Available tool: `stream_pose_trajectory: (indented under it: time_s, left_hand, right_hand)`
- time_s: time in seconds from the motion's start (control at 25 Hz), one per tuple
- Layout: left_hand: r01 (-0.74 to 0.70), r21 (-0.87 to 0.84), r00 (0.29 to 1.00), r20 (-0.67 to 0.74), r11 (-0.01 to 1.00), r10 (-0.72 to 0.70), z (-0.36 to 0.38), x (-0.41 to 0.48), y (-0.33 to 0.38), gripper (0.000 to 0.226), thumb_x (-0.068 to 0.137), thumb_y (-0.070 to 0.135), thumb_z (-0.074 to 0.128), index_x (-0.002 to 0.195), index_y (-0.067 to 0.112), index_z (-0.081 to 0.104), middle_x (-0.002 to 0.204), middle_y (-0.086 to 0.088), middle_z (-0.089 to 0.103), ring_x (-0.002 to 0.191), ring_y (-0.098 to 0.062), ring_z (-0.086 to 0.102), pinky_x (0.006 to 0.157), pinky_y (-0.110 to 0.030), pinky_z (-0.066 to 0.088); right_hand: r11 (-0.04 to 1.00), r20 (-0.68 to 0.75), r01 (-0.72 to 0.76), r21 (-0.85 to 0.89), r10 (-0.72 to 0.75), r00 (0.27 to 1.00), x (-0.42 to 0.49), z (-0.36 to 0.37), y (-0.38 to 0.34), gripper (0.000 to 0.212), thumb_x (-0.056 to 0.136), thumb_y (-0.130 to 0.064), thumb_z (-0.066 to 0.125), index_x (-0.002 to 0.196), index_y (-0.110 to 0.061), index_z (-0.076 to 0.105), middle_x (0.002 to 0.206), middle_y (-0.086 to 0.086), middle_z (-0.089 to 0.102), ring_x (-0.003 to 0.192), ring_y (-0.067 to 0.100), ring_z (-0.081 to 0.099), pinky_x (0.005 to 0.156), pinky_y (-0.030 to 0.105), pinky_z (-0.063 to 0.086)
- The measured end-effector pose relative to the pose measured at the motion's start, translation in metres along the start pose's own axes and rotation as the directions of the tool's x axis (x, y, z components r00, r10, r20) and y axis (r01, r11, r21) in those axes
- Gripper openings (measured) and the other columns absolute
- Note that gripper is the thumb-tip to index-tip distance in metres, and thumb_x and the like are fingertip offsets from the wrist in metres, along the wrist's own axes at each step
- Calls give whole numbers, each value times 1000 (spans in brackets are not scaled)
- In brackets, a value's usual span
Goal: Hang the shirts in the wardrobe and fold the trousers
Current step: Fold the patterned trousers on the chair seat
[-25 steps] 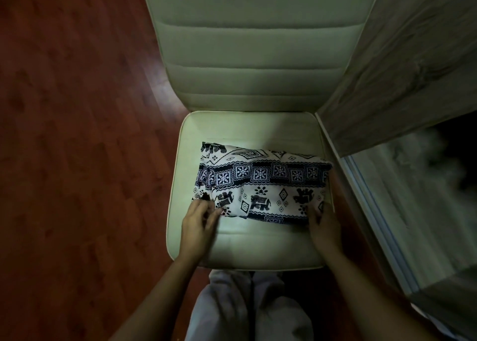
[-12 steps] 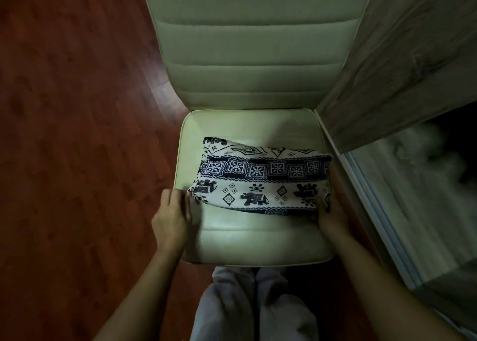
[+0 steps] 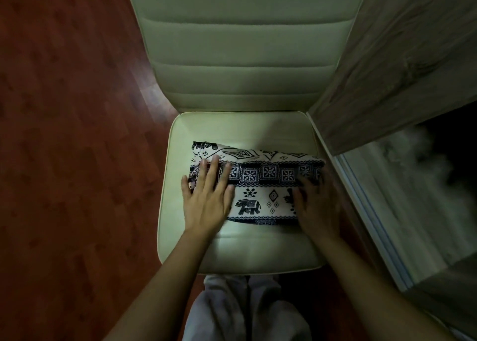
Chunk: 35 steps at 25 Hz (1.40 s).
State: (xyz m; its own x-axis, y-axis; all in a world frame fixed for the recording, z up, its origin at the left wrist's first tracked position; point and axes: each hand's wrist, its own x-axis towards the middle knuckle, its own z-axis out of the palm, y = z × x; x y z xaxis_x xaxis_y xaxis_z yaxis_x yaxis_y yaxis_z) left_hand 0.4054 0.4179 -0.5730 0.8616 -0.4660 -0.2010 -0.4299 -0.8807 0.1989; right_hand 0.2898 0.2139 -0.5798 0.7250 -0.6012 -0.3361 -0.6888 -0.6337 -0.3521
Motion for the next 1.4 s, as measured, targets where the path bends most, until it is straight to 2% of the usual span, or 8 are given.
stream_pose_trajectory:
  time_s: [0.16,0.28,0.4,0.52,0.72,1.0,1.2,1.4]
  left_hand:
    - [56,16,975,215,998,-58,24,9,-25,59,85,52,-7,142,38,-13,158,7,-9,139,-9,-19,114,-53,1]
    - [31,-28,980,198,999,-25,17,13,-28,59,89,50,10,146,40,0,158,6,-5,146,-19,-4,113,-60,12]
    - [242,-40,968,84,969,-238,10,1,-18,54,91,50,38,141,54,19,158,-4,10,140,-32,21,101,-63,24]
    - [415,-143,902,191,899,-387,5,-4,-5,60,86,55,44,137,60,14,153,-9,16,130,-35,28,94,-58,32]
    - [400,-229,897,296,887,-328,3,1,-17,74,82,49,56,138,61,9,150,-15,15,129,-38,20,95,-56,35]
    - [300,-267,930,294,916,-219,0,11,-40,77,78,49,68,138,59,20,120,-19,40,112,-38,40,96,-49,40]
    - [282,-496,949,273,822,-160,-14,15,-34,68,76,27,76,134,43,43,107,-9,43,90,-29,55,91,-35,47]
    - [355,-795,935,301,492,-189,-58,24,-37,72,70,12,82,133,29,51,124,6,50,71,14,58,61,-6,48]
  right_hand:
    - [986,267,-129,-104,153,952,-1,13,2,51,95,-53,17,144,-47,5,158,5,-4,145,28,-3,114,56,4]
    - [975,225,-202,-95,218,950,-5,12,-8,54,92,-58,21,144,-48,7,156,10,-11,143,35,-3,114,54,6]
    - [959,205,-282,-11,278,938,-13,14,-23,65,84,-70,30,142,-50,11,155,10,-7,141,38,4,111,56,14]
    - [941,240,-336,26,320,916,-15,14,-26,77,75,-76,42,141,-51,10,153,12,1,139,38,9,106,58,22]
    - [949,221,-314,30,300,928,-11,12,-26,82,75,-72,48,143,-46,10,149,19,13,136,40,15,98,49,37]
    - [937,180,-244,249,202,963,-10,19,-26,76,85,-50,58,146,-33,17,148,13,34,131,31,38,98,38,39]
    - [858,92,-224,462,205,975,-11,14,-29,65,84,-38,64,141,-25,34,143,5,44,128,24,43,99,33,38]
    - [726,24,-150,671,181,983,-11,-27,-43,43,86,-25,65,127,-21,52,132,-3,47,124,14,40,92,22,34]
